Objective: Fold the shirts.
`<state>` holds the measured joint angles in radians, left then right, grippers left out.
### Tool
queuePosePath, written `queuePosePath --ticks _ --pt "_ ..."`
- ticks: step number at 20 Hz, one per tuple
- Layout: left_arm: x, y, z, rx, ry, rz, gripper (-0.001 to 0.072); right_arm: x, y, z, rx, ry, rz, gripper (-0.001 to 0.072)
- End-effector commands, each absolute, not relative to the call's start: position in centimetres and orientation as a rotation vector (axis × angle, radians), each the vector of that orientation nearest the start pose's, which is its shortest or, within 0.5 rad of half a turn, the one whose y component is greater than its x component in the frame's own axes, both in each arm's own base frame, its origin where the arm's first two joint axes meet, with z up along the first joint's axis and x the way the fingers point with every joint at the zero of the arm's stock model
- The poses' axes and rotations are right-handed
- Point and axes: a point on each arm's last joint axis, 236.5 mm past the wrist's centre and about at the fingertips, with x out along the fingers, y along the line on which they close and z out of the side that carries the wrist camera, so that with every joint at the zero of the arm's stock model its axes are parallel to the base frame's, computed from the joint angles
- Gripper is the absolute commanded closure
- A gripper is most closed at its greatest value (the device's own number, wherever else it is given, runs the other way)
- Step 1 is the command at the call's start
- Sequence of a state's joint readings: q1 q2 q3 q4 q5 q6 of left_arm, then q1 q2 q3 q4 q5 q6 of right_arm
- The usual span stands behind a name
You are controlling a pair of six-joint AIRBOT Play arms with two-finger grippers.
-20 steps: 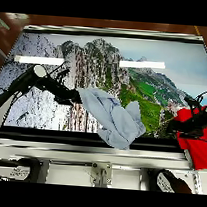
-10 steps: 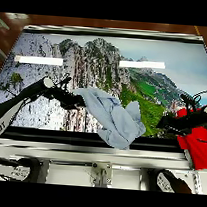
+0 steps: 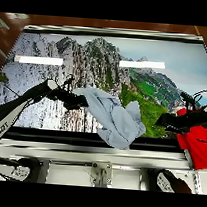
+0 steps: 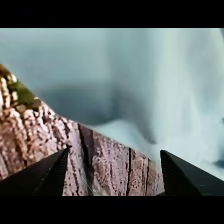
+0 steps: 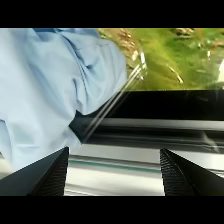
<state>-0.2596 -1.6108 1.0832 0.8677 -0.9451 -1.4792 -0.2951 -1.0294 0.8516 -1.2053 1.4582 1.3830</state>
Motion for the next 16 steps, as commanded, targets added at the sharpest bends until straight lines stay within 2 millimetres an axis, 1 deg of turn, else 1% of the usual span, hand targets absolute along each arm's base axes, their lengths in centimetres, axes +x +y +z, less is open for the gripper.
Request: queuePosePath --ticks 1,3,5,8,12,13,14,15,16 --pt "36.2 -21.7 -9.7 -0.518 1.497 -0.409 0.0039 25.4 1.1 -0.5 0.412 1.491 0.153 0.0018" --pt "36.6 -21.2 -9.7 -0.541 1.497 -0.387 0.0039 25.7 1.4 -0.4 0.423 1.478 0.159 0.0017" --pt "37.0 -21.3 -10.1 -0.551 1.486 -0.378 0.0039 25.9 1.8 -0.2 0.442 1.470 0.173 0.0017" --pt "38.2 -22.7 -10.2 -0.600 1.437 -0.372 0.0039 26.0 2.1 -0.1 0.456 1.464 0.182 0.0018" --pt "39.3 -24.7 -10.4 -0.583 1.404 -0.405 0.0047 26.2 2.7 0.2 0.482 1.456 0.196 0.0017" --pt "39.6 -25.0 -10.4 -0.584 1.400 -0.407 0.0112 26.0 3.0 0.2 0.483 1.463 0.204 0.0017" --pt "39.8 -25.1 -10.4 -0.582 1.398 -0.410 0.0327 25.7 3.6 0.2 0.474 1.479 0.220 0.0017" --pt "40.1 -25.1 -10.2 -0.576 1.388 -0.416 0.0559 25.2 4.4 0.0 0.461 1.502 0.243 0.0016" --pt "40.2 -25.1 -9.9 -0.563 1.381 -0.433 0.0646 24.6 5.2 -0.6 0.444 1.526 0.267 0.0016"
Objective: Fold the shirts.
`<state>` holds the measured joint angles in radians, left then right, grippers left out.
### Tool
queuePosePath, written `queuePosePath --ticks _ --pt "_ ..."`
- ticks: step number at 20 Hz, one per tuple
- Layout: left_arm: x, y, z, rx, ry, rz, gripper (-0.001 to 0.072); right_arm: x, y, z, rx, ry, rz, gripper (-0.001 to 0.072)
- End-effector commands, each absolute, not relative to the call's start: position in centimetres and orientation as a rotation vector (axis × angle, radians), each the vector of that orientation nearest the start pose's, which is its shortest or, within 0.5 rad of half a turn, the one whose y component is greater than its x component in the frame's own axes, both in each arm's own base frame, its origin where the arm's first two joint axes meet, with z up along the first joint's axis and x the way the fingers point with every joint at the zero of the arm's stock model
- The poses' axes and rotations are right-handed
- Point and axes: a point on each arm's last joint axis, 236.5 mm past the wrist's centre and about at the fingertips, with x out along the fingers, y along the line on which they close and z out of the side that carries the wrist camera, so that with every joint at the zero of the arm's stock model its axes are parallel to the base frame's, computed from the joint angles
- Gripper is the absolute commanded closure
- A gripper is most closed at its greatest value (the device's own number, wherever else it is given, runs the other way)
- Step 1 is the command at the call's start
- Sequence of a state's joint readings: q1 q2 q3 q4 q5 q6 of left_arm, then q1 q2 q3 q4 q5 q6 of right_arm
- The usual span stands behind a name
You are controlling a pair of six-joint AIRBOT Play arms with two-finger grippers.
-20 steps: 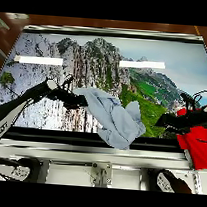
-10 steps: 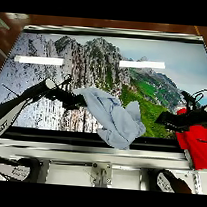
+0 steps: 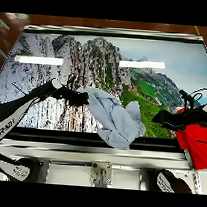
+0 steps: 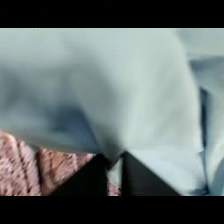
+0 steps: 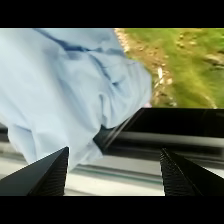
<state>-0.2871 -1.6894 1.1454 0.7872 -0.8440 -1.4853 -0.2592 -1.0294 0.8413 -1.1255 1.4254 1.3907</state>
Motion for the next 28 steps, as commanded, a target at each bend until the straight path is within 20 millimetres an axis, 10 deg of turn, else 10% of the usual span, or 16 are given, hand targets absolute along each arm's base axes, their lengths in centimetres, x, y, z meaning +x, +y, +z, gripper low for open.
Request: queuePosePath --ticks 1,6,12,13,15,19,22,25,28 --pt "40.4 -25.1 -9.6 -0.551 1.376 -0.449 0.0662 23.8 6.2 -1.4 0.429 1.556 0.288 0.0016" --pt "40.3 -24.8 -8.9 -0.502 1.380 -0.485 0.0668 20.0 10.9 -5.0 0.412 1.656 0.378 0.0016" --pt "40.2 -24.9 -7.5 -0.492 1.364 -0.507 0.0668 21.4 17.8 -4.9 0.474 1.553 0.441 0.0026" --pt "40.4 -24.7 -6.8 -0.493 1.350 -0.510 0.0668 21.0 18.4 -5.2 0.458 1.563 0.454 0.0080" --pt "40.8 -24.3 -5.2 -0.480 1.309 -0.523 0.0669 20.0 19.0 -5.6 0.435 1.606 0.475 0.0657" --pt "41.2 -21.9 -1.0 -0.268 1.175 -0.557 0.0672 21.2 18.2 -3.9 0.350 1.540 0.490 0.0649" --pt "41.3 -19.9 6.1 -0.140 0.988 -0.547 0.0671 25.7 16.6 2.2 0.135 1.286 0.531 0.0649" --pt "40.2 -18.9 19.6 -0.151 0.608 -0.550 0.0670 30.0 15.2 14.4 0.011 0.918 0.510 0.0650" --pt "35.3 -15.4 34.2 -0.145 0.164 -0.501 0.0670 30.1 14.9 26.3 0.035 0.631 0.508 0.0649"
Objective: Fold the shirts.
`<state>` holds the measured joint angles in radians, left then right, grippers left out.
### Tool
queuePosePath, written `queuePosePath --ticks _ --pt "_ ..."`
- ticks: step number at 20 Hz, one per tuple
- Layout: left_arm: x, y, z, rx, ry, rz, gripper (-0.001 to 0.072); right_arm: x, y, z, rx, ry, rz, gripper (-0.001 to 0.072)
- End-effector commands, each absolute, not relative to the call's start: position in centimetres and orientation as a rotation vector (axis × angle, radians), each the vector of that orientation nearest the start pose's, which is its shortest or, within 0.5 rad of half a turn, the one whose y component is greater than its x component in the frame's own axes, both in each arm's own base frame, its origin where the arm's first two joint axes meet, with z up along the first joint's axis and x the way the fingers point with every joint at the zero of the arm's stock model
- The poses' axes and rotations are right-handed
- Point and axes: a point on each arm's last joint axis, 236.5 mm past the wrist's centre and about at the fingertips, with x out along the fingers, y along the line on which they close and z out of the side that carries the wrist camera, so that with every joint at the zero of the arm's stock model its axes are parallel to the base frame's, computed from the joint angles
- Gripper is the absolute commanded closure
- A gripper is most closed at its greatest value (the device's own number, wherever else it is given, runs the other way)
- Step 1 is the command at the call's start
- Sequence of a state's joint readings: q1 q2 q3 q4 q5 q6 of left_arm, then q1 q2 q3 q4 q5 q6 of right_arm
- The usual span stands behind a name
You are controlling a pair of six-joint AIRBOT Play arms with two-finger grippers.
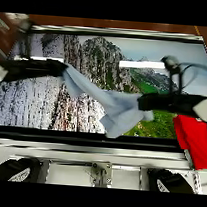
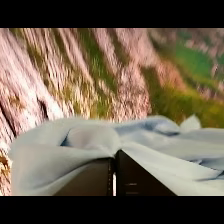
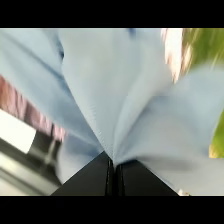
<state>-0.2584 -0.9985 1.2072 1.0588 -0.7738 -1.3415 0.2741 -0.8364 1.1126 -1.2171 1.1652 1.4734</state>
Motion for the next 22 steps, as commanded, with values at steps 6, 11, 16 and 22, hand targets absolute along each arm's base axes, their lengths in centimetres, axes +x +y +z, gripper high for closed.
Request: queuePosePath --ticks 6,11,16,22 --pt "24.5 -10.0 43.1 -0.079 -0.117 -0.416 0.0670 27.3 14.2 36.2 0.158 0.443 0.503 0.0650" --pt "23.6 -7.1 33.3 0.096 0.275 -0.312 0.0669 23.5 13.2 30.2 0.033 0.741 0.510 0.0649" --pt "25.6 -6.9 27.6 0.079 0.415 -0.298 0.0669 21.4 12.7 20.4 -0.032 1.218 0.503 0.0649" --pt "30.4 -7.8 18.0 -0.038 0.623 -0.285 0.0669 31.3 15.2 6.9 0.038 1.300 0.422 0.0649"
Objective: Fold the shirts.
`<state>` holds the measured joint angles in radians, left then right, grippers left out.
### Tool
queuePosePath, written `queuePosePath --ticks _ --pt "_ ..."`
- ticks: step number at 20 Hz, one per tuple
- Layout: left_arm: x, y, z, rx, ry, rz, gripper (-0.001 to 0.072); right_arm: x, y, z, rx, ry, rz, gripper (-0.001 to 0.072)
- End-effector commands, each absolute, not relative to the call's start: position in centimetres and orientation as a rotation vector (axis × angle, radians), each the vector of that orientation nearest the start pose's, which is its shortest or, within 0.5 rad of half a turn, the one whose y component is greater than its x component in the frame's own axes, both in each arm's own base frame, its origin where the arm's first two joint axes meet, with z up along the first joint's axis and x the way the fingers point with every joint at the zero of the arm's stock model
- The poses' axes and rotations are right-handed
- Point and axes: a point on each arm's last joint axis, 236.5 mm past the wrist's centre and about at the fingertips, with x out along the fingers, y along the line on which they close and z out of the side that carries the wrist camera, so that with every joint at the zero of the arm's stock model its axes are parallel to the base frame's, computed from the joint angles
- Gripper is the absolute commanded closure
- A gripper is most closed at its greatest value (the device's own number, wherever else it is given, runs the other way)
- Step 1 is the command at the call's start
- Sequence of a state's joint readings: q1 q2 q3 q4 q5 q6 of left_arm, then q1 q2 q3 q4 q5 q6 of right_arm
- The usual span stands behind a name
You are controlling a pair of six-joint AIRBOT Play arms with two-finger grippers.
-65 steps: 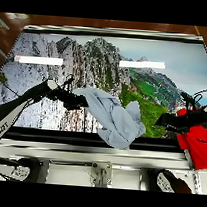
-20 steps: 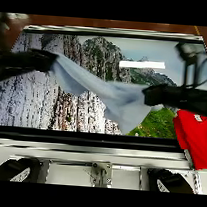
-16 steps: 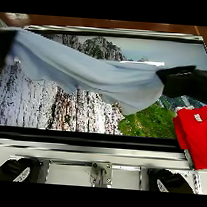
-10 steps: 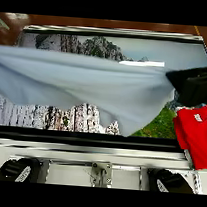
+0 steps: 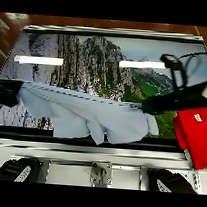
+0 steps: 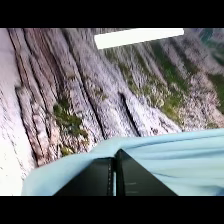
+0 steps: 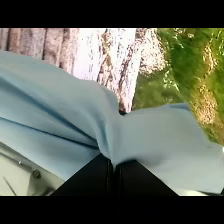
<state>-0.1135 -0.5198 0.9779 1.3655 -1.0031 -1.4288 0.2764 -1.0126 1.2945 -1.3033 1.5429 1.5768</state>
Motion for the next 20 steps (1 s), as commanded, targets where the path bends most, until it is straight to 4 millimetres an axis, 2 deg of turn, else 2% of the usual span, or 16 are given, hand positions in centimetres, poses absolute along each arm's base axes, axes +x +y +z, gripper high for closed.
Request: queuePosePath --ticks 1,3,6,7,8,9,10,11,13,14,15,17,18,20 --pt "31.0 -8.2 16.3 -0.055 0.671 -0.292 0.0669 32.9 15.5 4.8 0.049 1.303 0.406 0.0649" --pt "32.0 -9.0 12.9 -0.089 0.771 -0.304 0.0669 36.6 15.9 0.8 0.063 1.286 0.367 0.0648" --pt "33.2 -9.8 8.7 -0.127 0.898 -0.313 0.0668 40.0 16.5 -3.0 0.092 1.253 0.333 0.0634" --pt "33.6 -10.1 7.4 -0.131 0.934 -0.315 0.0669 40.6 16.6 -3.7 0.104 1.244 0.325 0.0474" --pt "33.8 -10.3 6.3 -0.134 0.967 -0.316 0.0669 40.7 16.7 -4.0 0.107 1.246 0.324 0.0168" --pt "33.9 -10.3 5.1 -0.135 1.004 -0.314 0.0669 40.6 16.4 -3.9 0.082 1.249 0.326 0.0041" --pt "33.9 -10.4 4.3 -0.136 1.029 -0.313 0.0669 40.1 15.5 -3.6 0.033 1.269 0.331 0.0041" --pt "33.9 -10.4 3.9 -0.136 1.043 -0.312 0.0668 39.1 13.4 -3.6 -0.034 1.314 0.313 0.0042" --pt "33.9 -10.4 3.8 -0.137 1.047 -0.311 0.0669 36.7 7.6 -4.0 -0.102 1.456 0.209 0.0042" --pt "33.9 -10.4 3.8 -0.138 1.046 -0.313 0.0669 35.0 5.6 -4.2 -0.025 1.543 0.172 0.0043" --pt "33.8 -10.5 3.8 -0.140 1.048 -0.315 0.0669 33.7 5.6 -4.2 0.136 1.603 0.184 0.0073" --pt "33.8 -10.8 3.9 -0.155 1.047 -0.321 0.0669 32.6 8.1 -3.9 0.472 1.627 0.275 0.0078" --pt "33.8 -10.9 4.0 -0.163 1.047 -0.325 0.0669 32.4 9.1 -4.2 0.555 1.621 0.305 0.0077" --pt "33.8 -11.1 4.0 -0.174 1.047 -0.330 0.0668 31.3 9.9 -6.3 0.588 1.637 0.288 0.0077"
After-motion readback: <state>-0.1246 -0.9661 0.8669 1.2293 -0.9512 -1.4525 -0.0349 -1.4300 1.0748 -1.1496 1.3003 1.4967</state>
